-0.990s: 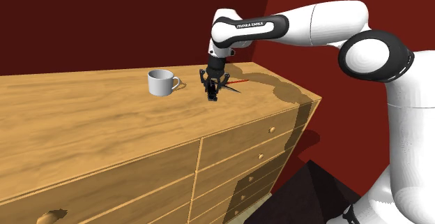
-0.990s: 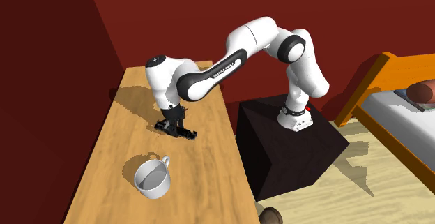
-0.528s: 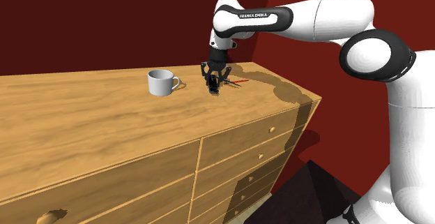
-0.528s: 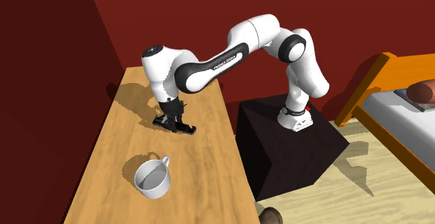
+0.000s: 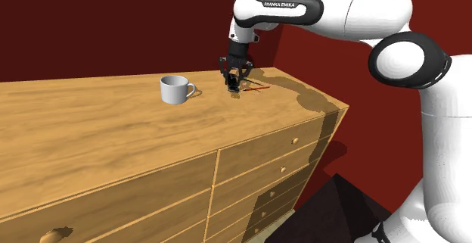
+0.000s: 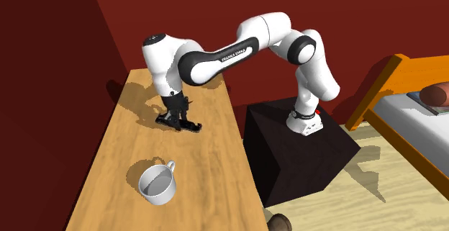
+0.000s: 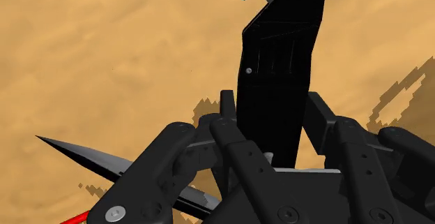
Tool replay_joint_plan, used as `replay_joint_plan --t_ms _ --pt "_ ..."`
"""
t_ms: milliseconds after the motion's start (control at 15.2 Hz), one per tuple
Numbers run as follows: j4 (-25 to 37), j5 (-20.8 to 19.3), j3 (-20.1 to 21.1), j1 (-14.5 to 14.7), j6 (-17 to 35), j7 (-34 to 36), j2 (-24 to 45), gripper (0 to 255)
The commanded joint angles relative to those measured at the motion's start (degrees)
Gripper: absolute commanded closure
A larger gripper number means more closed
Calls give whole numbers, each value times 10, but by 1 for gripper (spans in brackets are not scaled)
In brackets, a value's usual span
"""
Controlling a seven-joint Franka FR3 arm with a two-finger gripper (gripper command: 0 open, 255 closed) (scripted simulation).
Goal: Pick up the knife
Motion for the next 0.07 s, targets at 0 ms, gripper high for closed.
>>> replay_joint_plan --t_ms 0 --pt "6 0 0 0 -5 0 1 255"
